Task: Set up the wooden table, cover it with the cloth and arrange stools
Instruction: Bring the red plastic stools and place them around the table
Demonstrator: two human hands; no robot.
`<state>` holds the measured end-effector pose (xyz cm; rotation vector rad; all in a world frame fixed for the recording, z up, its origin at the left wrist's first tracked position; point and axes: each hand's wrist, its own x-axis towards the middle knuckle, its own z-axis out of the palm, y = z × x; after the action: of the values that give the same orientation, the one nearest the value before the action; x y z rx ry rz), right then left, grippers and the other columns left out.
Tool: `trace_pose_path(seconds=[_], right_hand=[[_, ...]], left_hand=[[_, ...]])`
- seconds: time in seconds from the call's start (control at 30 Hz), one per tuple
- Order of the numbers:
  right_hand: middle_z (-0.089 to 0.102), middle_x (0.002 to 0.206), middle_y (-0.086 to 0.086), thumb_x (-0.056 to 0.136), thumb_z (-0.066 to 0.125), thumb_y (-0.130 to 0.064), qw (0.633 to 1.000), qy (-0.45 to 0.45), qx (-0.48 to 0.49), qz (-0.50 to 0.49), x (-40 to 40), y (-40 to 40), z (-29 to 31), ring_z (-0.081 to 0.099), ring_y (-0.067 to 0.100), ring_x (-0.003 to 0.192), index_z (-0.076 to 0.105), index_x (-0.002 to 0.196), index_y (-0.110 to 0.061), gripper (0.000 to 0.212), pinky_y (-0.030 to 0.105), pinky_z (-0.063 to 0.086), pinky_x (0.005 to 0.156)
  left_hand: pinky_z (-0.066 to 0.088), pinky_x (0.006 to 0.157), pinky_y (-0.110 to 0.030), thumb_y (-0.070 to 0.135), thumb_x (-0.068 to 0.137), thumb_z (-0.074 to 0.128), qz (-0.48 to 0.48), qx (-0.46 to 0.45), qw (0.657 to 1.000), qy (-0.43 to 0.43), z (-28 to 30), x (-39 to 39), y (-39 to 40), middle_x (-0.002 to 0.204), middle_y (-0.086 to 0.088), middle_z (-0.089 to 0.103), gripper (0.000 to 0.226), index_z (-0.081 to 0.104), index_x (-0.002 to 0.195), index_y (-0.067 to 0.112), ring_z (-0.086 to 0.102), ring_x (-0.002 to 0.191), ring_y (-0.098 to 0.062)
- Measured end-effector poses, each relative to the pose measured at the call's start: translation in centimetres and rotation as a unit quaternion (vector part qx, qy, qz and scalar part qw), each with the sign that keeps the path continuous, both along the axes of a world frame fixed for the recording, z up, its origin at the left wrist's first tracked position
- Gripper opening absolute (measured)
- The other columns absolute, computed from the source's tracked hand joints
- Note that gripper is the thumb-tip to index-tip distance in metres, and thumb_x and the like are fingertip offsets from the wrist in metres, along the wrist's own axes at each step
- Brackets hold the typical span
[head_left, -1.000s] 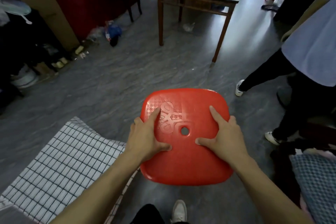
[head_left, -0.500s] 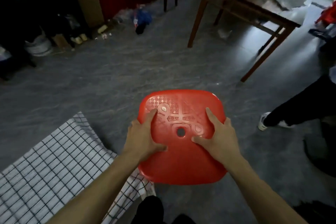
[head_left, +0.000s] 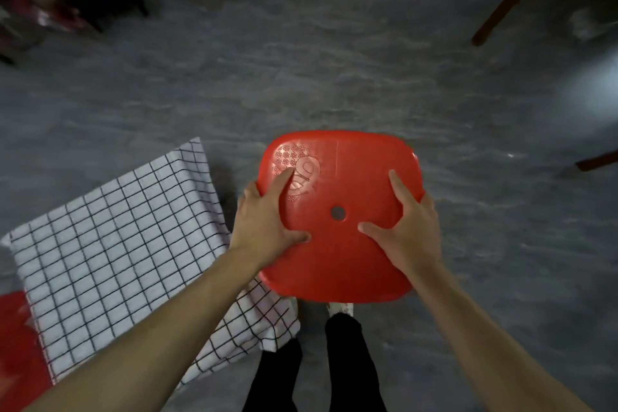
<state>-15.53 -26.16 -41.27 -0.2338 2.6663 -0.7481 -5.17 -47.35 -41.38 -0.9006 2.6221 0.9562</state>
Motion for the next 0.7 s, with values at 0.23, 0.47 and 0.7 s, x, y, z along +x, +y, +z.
trace_pose_path(seconds=[0.23, 0.47, 0.7], right_hand=[[0.028, 0.144, 0.008, 0.069, 0.08, -0.055, 0.998, -0.024, -0.011, 0.061, -4.6, -3.1, -10.0, 0.041, 0.03, 0.129, 0.008, 0.151, -0.052, 0.109, 0.055, 0.041, 0.106], [0.03, 0.144, 0.007, 0.068, 0.081, -0.052, 0.997, -0.041, -0.015, 0.061, -7.1, -6.8, -19.6, 0.043, 0.029, 0.129, 0.01, 0.151, -0.051, 0.108, 0.055, 0.044, 0.104], [0.028, 0.147, 0.012, 0.069, 0.082, -0.05, 0.996, -0.065, -0.008, 0.068, -7.2, -9.4, -26.4, 0.039, 0.033, 0.134, 0.012, 0.151, -0.05, 0.108, 0.057, 0.042, 0.106]], left_hand=[[0.045, 0.102, -0.051, 0.051, 0.052, 0.091, 0.041, -0.016, 0.999, -0.015, -9.2, -3.3, -2.8, 0.138, -0.014, 0.038, 0.118, 0.018, 0.144, 0.056, 0.044, 0.125, -0.035], [0.043, 0.103, -0.049, 0.045, 0.055, 0.092, 0.059, -0.016, 0.997, -0.038, -18.2, -5.6, -5.6, 0.139, -0.016, 0.038, 0.117, 0.018, 0.146, 0.052, 0.044, 0.125, -0.036], [0.042, 0.103, -0.048, 0.041, 0.057, 0.093, 0.066, -0.007, 0.995, -0.069, -24.4, -5.6, -8.1, 0.14, -0.013, 0.036, 0.118, 0.017, 0.147, 0.052, 0.043, 0.128, -0.034]])
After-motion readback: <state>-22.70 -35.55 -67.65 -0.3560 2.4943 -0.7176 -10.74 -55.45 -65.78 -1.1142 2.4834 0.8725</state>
